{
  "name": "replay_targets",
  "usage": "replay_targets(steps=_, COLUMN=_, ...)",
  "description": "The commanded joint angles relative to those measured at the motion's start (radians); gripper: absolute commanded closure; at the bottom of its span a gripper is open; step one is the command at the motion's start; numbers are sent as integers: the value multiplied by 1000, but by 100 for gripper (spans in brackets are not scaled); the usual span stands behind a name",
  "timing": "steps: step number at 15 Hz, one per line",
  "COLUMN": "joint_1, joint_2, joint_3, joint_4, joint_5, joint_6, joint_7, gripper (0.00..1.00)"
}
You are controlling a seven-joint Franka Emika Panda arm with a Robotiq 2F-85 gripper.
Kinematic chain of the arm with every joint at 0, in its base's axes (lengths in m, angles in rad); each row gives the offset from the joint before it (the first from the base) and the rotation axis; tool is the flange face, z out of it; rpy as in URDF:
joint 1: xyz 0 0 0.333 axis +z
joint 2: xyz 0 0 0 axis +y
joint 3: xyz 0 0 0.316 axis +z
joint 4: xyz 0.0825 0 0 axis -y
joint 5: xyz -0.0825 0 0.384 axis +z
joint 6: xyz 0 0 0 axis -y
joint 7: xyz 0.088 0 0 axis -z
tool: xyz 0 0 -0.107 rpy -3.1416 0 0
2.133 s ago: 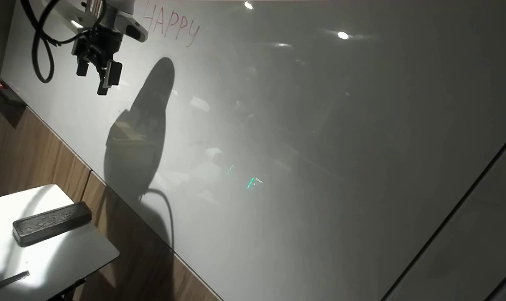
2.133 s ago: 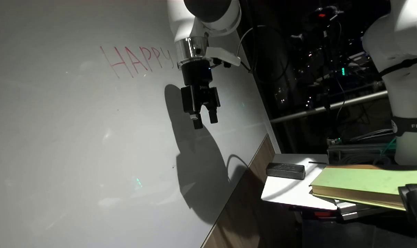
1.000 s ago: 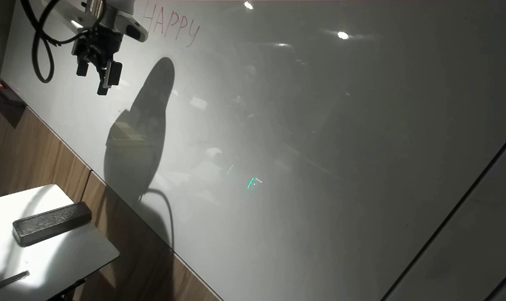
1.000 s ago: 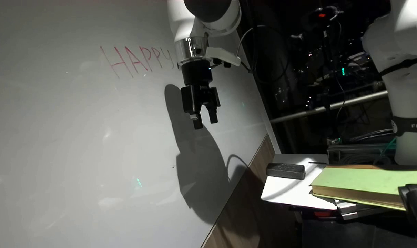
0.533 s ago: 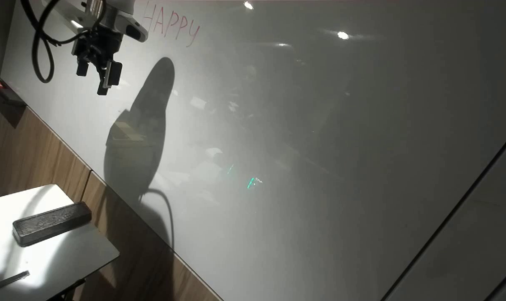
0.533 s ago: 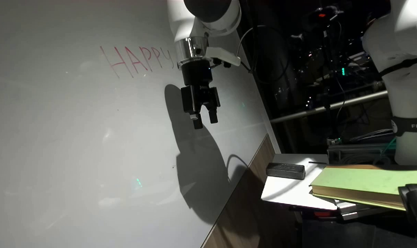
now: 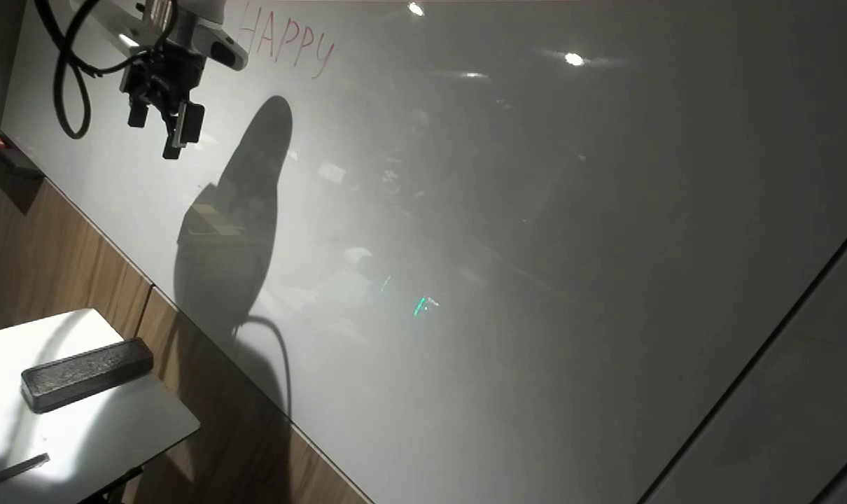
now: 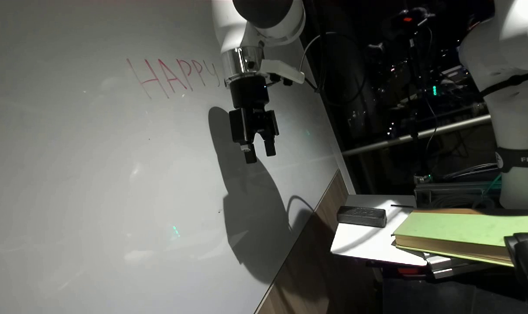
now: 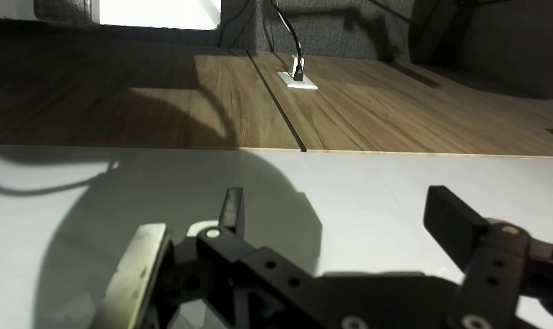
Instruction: Use the duster to erase the writings on the whiteboard
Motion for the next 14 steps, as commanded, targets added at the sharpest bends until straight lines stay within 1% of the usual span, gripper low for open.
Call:
replay_targets(steps=1, joint_1=0, joint_2=0, joint_3=0, joint_4=2, joint_5=0, joint_6=-2, joint_7=1, gripper=0)
replay_targets(steps=10, joint_1=-6, joint_2=-1, joint_3=-6, joint_4=-8, joint_5=-6, joint_6=8, joint_7=-10, gripper=0)
replay_targets(steps=14, joint_1=-41, joint_2=-11, joint_3=-26, joint_4=-51, joint_5=-62, joint_6=38, joint_7=-29, gripper=0)
